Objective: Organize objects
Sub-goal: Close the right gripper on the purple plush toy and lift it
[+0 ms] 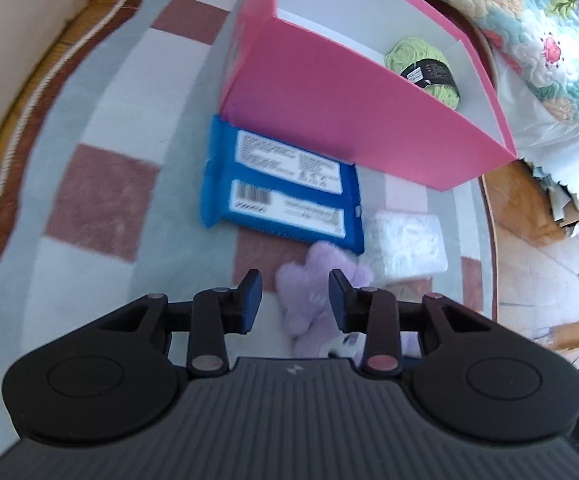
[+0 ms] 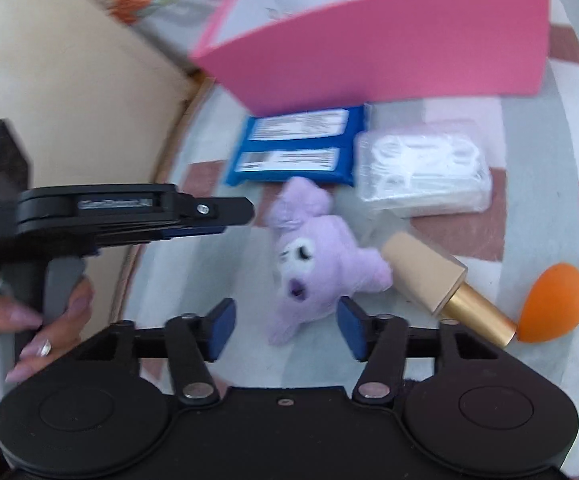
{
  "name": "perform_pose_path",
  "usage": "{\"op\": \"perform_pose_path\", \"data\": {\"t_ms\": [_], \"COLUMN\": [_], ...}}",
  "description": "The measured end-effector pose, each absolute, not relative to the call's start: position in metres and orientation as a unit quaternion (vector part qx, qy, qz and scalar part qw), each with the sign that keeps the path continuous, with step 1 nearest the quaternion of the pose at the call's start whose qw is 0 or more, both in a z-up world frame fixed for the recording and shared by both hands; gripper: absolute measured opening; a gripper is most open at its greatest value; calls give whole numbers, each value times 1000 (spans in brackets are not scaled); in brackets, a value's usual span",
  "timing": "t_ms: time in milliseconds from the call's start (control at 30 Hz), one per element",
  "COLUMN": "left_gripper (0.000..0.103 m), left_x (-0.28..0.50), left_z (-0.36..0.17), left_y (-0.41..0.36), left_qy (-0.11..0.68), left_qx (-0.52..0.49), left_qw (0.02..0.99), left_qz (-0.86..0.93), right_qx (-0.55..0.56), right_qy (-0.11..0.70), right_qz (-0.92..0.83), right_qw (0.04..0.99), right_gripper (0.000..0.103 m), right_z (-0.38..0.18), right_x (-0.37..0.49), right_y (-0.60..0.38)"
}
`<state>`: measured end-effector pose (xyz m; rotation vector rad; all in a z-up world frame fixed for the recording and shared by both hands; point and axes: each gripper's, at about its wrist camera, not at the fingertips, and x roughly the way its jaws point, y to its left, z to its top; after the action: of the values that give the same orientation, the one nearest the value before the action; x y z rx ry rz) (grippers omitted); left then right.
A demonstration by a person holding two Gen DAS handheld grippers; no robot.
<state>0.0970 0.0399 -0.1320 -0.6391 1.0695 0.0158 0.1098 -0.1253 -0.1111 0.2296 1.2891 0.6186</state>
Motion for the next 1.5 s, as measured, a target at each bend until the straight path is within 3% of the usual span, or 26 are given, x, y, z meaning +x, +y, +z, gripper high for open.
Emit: {"op": "perform_pose_path", "data": {"t_ms": [167,267,400,733,967,1033,1167,1500], "left_gripper": [44,52,55,43,41,35,35,37], "left_x": [116,121,120,87,46,46,46,46], "left_z": [-153,-161,-160,-156,-145,-148,-151,-161], "left_y": [38,36,31,28,43,44,47,41], "left_qy": [499,496,494,529,507,507,503,480], "left_qx": [-321,-321,-311,-319,-357,-349,-352,-355], "left_qw": [804,806,811,785,784,788,789,802], "left_qz": [-14,-29,-45,-44,18,29,40,18], "right_qx": [114,139,137,177,90,59,37,98], "right_qy": [582,571,567,596,579,558,527,547], "right_qz": [229,247,260,302,313,309,297,301], "right_qw": [772,771,770,722,747,768,795,775], "right_gripper": [65,47,42,41,44,44,45,51], "right_z": [-133,-134,-133,-143,-131,-125,-120,-141], "right_x": [113,110,106,115,108,106,102,102], "right_y": [-119,-127,-134,-147,-126,-119,-115,-115]}}
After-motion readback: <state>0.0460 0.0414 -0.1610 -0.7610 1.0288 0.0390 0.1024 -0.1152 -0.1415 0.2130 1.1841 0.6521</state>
